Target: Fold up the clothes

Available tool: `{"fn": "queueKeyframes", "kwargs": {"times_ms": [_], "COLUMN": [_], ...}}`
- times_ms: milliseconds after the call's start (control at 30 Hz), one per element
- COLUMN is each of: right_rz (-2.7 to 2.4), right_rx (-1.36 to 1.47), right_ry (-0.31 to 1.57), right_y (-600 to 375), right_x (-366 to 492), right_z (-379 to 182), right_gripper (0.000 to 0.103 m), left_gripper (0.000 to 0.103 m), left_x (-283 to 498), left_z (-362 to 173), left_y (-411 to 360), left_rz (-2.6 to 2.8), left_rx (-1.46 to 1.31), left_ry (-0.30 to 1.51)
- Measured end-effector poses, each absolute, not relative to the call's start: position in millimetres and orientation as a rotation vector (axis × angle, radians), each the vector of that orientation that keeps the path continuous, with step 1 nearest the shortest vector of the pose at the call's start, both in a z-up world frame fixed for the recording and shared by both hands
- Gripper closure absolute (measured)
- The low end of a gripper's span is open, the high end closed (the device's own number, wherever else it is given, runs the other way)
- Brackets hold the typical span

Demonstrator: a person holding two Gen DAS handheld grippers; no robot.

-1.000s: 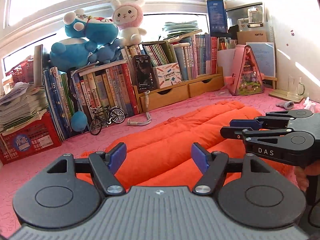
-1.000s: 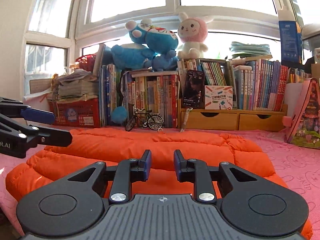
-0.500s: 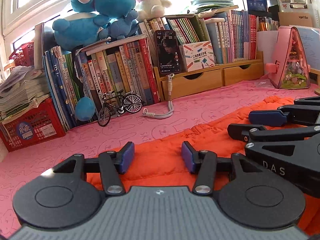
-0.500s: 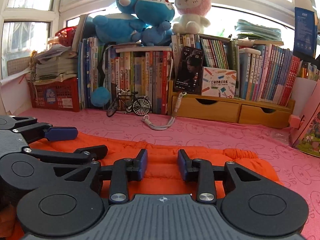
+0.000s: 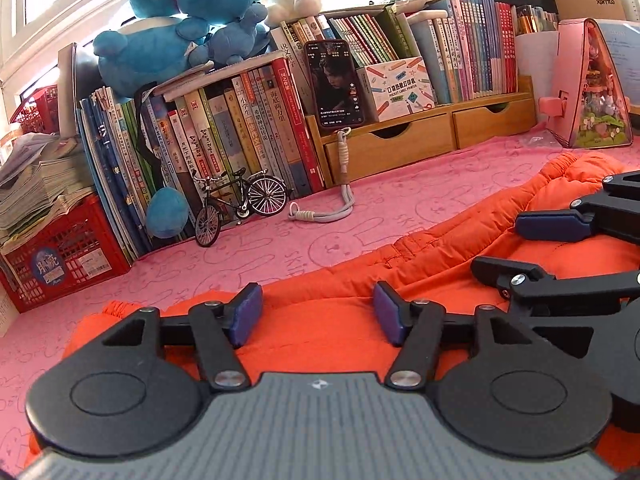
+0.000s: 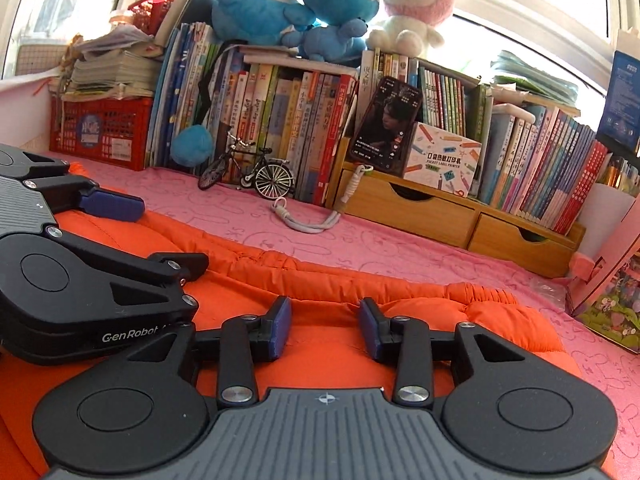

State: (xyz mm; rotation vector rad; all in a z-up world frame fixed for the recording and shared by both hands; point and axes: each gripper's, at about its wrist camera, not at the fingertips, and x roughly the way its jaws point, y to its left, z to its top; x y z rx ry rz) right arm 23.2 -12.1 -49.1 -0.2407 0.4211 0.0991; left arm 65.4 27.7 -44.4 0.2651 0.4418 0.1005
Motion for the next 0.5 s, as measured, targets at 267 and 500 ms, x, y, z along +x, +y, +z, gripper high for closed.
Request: {"fn": "queueKeyframes", "kwargs": {"times_ms": [267,500], "right_rz": [0.091,0.081], "right_rx": [-0.258,-0.282], "right_ry": [0.435,0.443], "right_y": [-10.2,-5.4], "right_x": [24.4,26.3], "right_z": [-53.5,-55.1], "right_gripper": [0.062,0.060], "left_gripper": [0.037,0.036], "left_x": [67.7,71.4], "left_z": [-48.1,-52.7], "left_y": [32.4,33.6], "left_rz": [0.086,0.091], "left_rx": [0.242,0.220], "left_ry": [0.457,0.473]}}
